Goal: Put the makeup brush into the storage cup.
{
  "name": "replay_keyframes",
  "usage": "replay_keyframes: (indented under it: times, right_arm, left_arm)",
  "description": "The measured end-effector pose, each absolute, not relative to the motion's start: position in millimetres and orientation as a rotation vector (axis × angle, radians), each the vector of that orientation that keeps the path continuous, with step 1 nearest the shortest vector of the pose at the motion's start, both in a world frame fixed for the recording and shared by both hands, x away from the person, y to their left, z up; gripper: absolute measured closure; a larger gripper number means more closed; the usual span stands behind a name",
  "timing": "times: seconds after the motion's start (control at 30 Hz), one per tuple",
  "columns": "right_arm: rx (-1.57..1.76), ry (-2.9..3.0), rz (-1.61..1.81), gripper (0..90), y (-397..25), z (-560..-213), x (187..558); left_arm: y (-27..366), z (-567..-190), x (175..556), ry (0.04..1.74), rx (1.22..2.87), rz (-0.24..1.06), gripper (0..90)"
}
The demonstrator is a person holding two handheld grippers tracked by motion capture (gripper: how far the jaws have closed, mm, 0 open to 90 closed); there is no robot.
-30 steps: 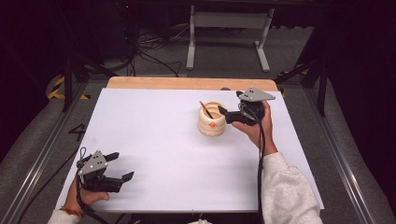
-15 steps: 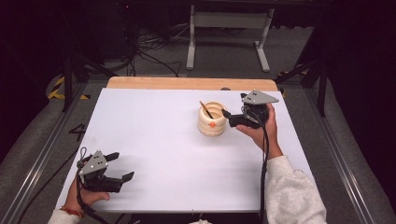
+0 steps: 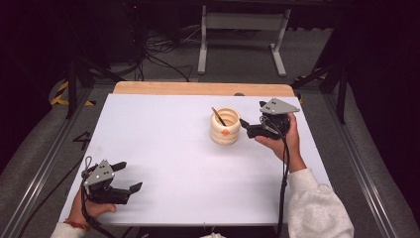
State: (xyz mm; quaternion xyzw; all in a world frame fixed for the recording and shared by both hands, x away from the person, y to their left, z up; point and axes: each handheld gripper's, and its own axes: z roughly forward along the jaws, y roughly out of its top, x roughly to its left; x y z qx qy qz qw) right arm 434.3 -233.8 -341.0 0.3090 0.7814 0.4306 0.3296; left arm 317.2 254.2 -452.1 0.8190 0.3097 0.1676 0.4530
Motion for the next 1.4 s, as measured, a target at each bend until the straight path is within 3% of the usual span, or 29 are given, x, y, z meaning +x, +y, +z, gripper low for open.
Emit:
replay_keyframes:
  times: [1.4]
  right_arm:
    - [0.802,2.049,0.992,11.2,-282,-353,385]
  left_arm:
    - [253,-452,318,0.771,2.02,0.411,9.6]
